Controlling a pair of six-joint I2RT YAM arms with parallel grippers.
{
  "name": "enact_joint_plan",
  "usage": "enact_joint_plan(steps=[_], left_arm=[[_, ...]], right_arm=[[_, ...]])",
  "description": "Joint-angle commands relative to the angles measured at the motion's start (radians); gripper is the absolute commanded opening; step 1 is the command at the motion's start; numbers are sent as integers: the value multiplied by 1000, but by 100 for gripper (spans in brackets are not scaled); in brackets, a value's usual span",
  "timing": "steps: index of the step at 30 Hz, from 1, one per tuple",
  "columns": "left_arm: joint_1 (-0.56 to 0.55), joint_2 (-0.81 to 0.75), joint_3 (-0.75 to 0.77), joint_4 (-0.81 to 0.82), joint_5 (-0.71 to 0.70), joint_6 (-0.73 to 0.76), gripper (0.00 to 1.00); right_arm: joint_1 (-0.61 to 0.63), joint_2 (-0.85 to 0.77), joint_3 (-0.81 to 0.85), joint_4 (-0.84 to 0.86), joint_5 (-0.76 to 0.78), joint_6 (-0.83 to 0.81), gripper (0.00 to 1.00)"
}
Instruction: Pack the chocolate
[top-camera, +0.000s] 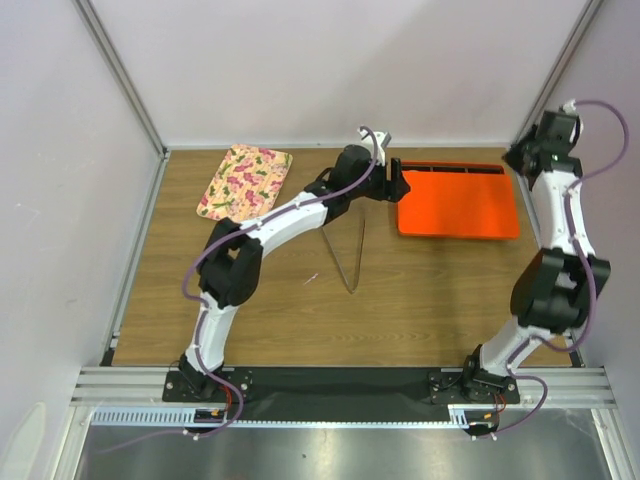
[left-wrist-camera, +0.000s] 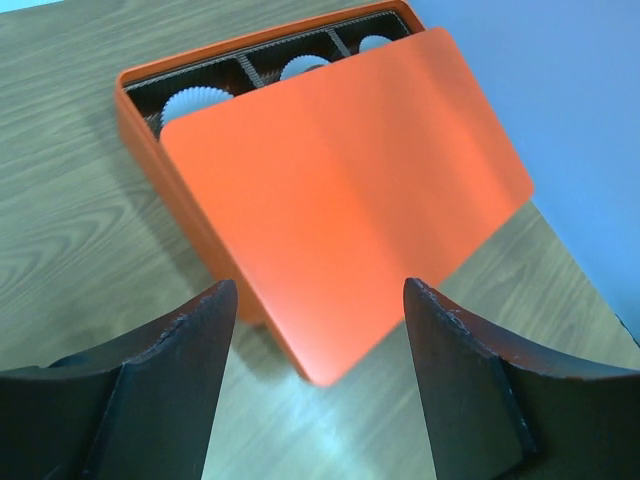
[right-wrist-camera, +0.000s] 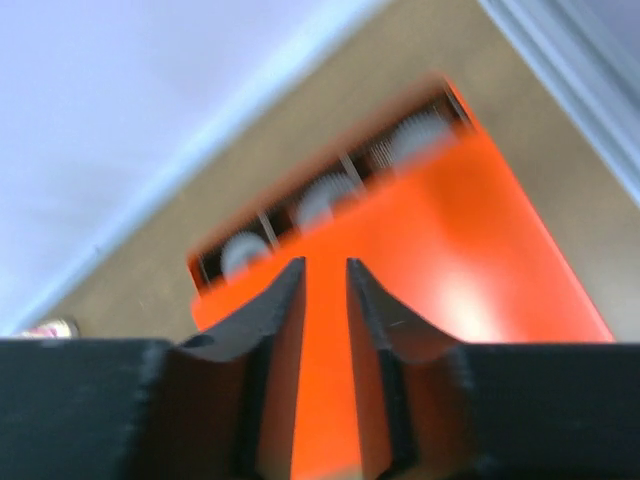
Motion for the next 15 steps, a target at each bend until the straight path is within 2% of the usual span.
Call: enact_joint_plan(steps=[1,3,4,5,10,15], left_arm=[[-1,-163,-66,-24,-31,3,74],[0,-214,-132,-67,-68,-1,74],[-1,-237,-161,-70,-82,-6,74],[0,-289,-190,-69,-93,-7,74],[7,-392,-332,-82,-120,-17,75],[8,-437,-375,-98,-133,-18,75]], right_arm=[[-1,-157,-211,-201,53,37,22],[6,-227,-296,-202,48,37,14],[8,-282,-345,-195,38,46,5],[19,-310,-431,-176,36,53,1],[55,-411,-647,-100,5,74,0],[83,-442,-860,115,-22,85,0]])
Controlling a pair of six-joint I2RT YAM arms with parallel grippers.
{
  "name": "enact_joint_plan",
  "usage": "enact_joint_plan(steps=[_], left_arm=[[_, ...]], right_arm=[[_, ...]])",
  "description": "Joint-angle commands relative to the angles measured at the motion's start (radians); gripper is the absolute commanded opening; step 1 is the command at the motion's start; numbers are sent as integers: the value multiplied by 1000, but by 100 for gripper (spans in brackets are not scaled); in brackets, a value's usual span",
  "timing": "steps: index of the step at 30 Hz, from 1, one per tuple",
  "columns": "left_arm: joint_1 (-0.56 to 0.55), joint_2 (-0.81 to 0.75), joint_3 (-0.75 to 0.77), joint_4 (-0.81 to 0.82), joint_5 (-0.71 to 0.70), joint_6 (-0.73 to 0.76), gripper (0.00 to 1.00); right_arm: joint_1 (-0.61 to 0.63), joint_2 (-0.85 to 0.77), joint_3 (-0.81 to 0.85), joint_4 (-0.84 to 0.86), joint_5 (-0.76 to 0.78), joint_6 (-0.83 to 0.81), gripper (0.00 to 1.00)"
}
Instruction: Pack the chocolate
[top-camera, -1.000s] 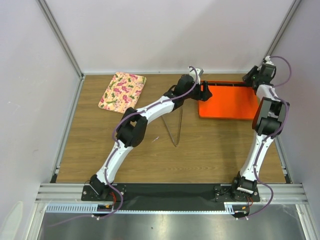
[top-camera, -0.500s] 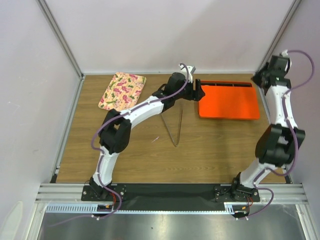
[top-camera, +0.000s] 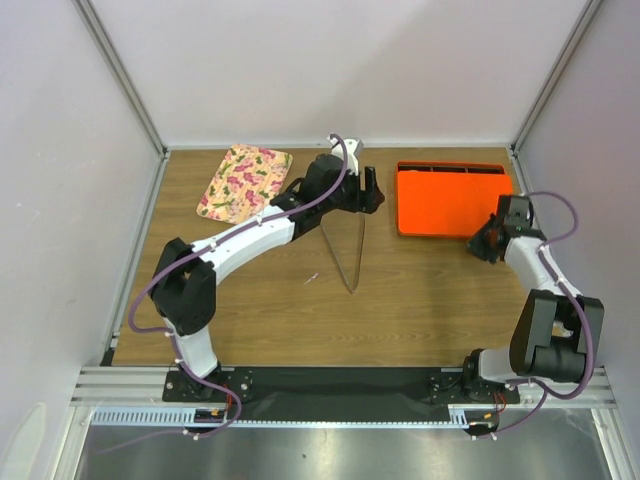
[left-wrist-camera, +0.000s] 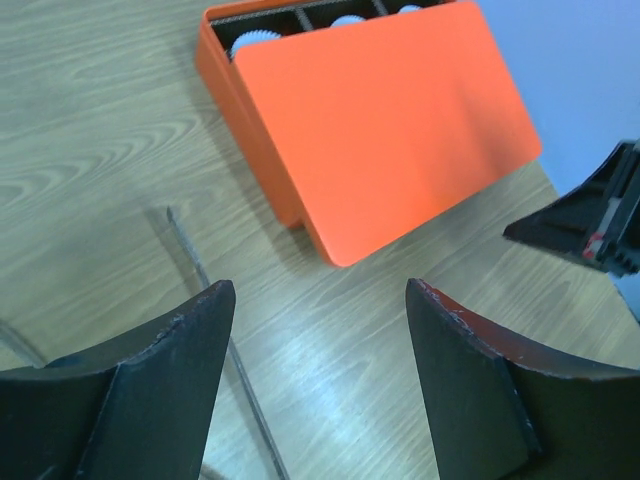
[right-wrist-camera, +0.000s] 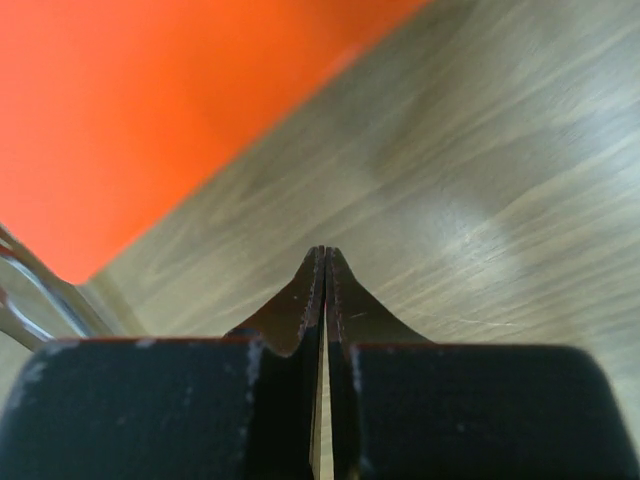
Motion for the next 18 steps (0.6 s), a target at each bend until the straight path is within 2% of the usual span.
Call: enact_joint_plan(steps=[1,2,5,18], left_arm=[[6,-60,-28,-15,-30,-10,75],[6,-64,-30,-17,-29,-10,75],[6,-65,-27,-15,-29,-10,75],[9,-27,9,-27,-29,2,76]], right_arm=[[10,-64,-126,224,-39,17,0],[10,-84,-161,318,-65,29,1],[10,-87,-249,438,-68,54,1],[12,90,-229,631,-25,119,0]])
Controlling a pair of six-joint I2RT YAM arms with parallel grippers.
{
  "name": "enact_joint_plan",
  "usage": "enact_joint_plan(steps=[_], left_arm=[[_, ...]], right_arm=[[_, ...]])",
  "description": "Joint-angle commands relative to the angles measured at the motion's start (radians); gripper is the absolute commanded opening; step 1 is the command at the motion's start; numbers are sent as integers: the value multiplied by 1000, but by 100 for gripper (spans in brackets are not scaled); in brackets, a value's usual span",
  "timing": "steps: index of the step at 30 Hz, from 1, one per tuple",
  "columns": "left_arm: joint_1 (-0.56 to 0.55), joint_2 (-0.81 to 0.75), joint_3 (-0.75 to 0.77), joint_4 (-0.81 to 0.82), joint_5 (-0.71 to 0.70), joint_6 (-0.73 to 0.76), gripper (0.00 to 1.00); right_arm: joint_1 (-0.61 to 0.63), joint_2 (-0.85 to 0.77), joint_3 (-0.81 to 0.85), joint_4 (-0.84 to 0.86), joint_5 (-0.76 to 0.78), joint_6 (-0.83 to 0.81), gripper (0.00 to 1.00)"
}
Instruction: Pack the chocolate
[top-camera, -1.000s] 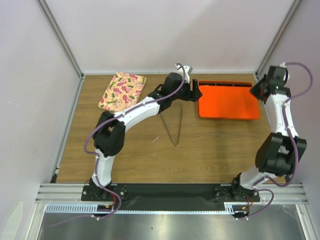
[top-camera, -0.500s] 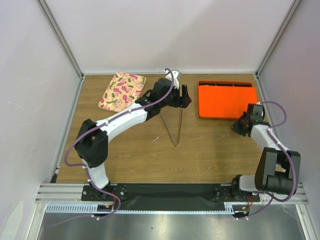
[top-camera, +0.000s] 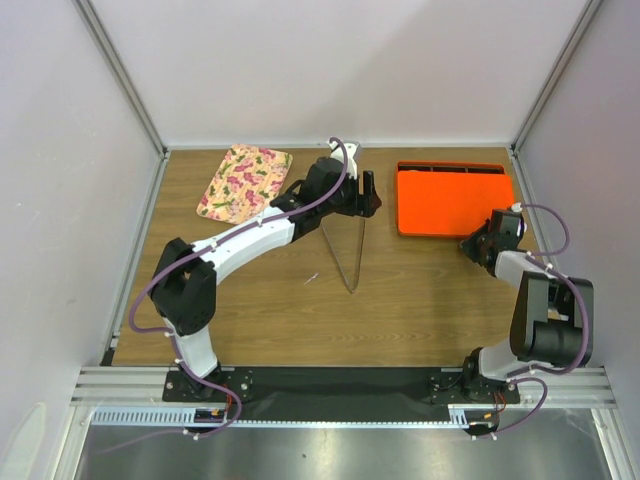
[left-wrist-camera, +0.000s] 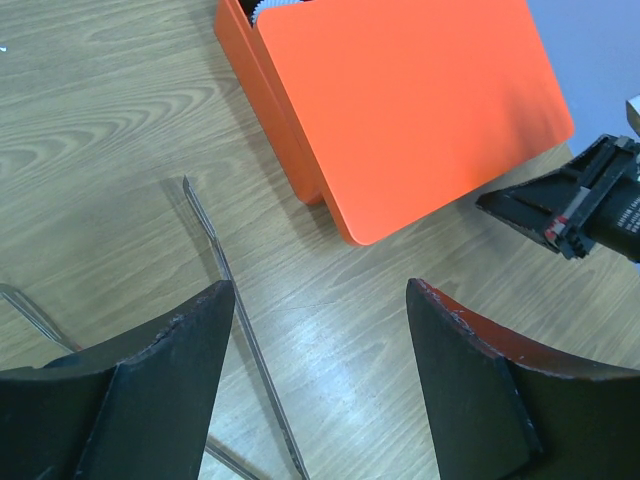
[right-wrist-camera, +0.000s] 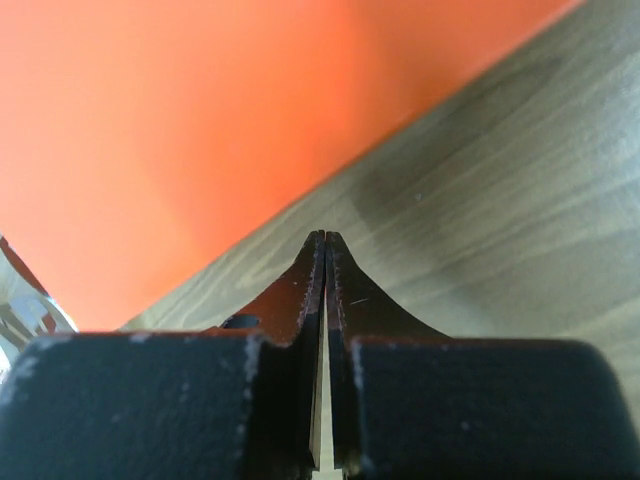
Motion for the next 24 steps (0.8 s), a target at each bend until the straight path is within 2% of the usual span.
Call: enact_joint_plan(steps=[1,24], left_arm=[[7,-16,37,8,-9,2,76],[7,40,89,4,-9,-7,75]], right_arm=[[2,24,33,123,24,19,0],[-4,198,207,165,8,-8,0]])
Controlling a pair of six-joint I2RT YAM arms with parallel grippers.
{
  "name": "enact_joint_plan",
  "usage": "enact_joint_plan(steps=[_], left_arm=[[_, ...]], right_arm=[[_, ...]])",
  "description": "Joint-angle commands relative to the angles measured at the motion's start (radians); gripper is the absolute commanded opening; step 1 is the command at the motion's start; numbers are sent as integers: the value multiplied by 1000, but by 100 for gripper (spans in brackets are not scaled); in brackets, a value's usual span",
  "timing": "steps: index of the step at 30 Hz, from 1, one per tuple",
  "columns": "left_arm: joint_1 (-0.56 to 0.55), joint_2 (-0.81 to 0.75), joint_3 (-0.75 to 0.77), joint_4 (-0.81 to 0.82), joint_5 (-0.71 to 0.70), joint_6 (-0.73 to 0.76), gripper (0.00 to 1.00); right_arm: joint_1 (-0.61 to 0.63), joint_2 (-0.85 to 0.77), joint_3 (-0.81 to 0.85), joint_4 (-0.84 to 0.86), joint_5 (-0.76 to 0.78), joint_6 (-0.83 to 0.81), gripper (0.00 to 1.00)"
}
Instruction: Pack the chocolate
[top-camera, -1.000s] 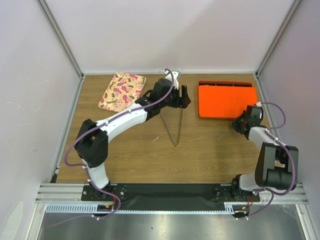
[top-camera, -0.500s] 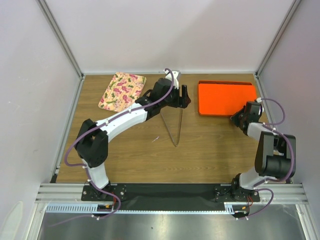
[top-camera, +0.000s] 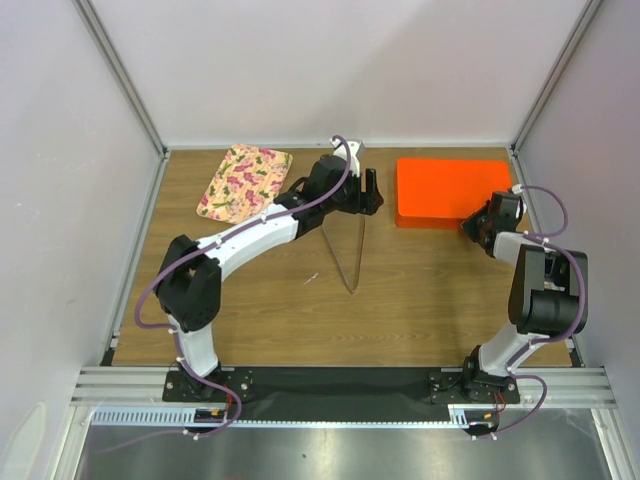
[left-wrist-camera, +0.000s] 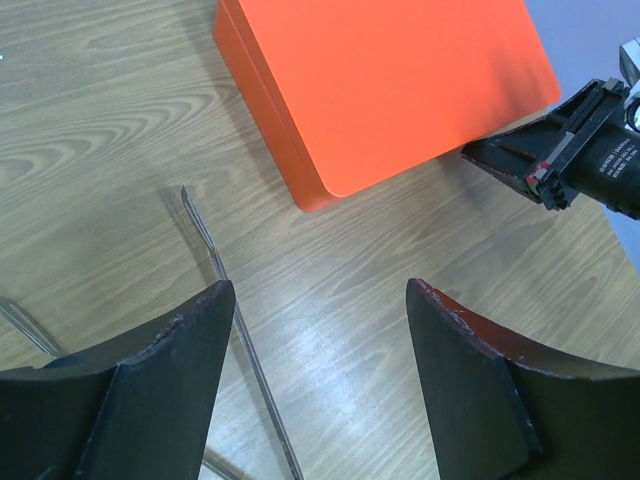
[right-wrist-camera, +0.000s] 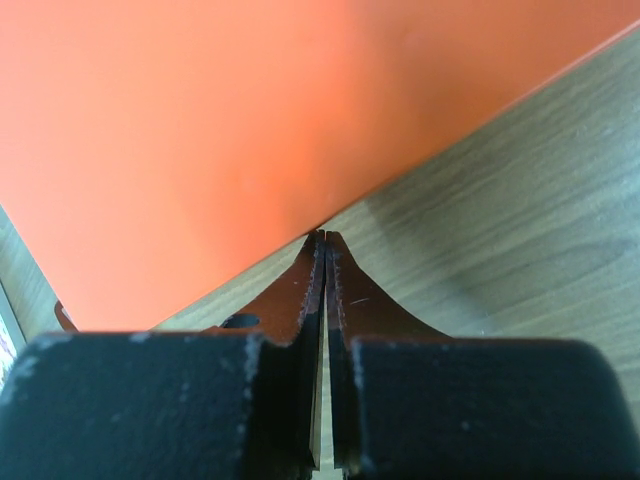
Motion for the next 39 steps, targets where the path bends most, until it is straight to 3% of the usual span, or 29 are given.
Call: enact_joint_plan(steps=[1,8,13,24,39], left_arm=[[5,10,52,13,-7,-7,75],[4,26,59,38,24,-10,75],[-7,52,66,97,139,13,75],[-76,232,237,203,265,91,74],[-102,453,431,254,273,30,74]], right_arm=[[-6,8,47,52,3,-16,0],[-16,23,67,47,-6,-19,0],[-24,30,69,53,-17,-22,0],[-30,31,67,109,-71,-30,0],[-50,46,33,221,-180,32,0]])
